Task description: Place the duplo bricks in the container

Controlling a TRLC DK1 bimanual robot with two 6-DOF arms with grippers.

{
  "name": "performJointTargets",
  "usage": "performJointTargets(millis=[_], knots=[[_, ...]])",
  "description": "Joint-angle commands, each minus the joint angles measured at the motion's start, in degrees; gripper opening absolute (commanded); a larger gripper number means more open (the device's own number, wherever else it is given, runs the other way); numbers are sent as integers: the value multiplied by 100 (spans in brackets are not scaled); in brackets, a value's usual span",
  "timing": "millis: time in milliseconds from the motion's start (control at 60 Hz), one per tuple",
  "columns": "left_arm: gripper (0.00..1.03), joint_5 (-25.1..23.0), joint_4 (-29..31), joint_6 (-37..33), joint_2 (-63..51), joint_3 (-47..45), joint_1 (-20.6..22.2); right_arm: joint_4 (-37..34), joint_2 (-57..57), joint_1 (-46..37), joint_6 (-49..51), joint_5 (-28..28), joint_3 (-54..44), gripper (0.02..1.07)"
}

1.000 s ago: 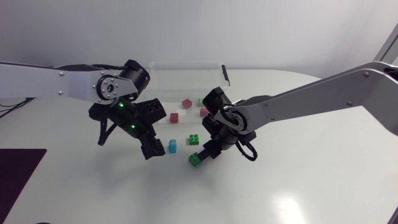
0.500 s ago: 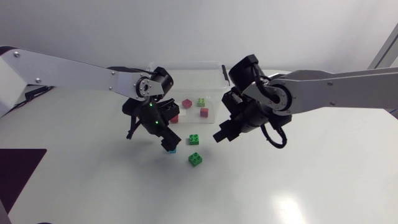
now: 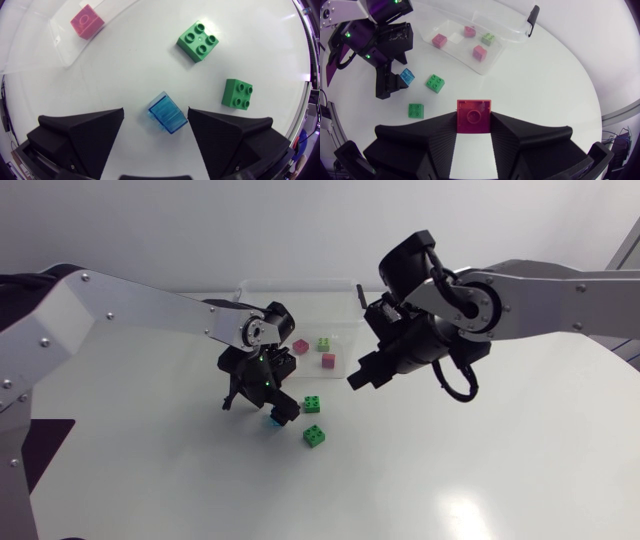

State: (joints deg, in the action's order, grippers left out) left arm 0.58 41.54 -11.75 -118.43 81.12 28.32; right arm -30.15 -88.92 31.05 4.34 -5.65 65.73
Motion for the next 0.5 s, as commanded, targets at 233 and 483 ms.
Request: performJointTargets(millis=[233,483], knots=[[22,56,-23,129,-207,-26,60,-237,-178,33,23,-112,1214,31],[19,30,-32,-187,628,-501,174,-246,-907,-2,-47,-103,2145,31]])
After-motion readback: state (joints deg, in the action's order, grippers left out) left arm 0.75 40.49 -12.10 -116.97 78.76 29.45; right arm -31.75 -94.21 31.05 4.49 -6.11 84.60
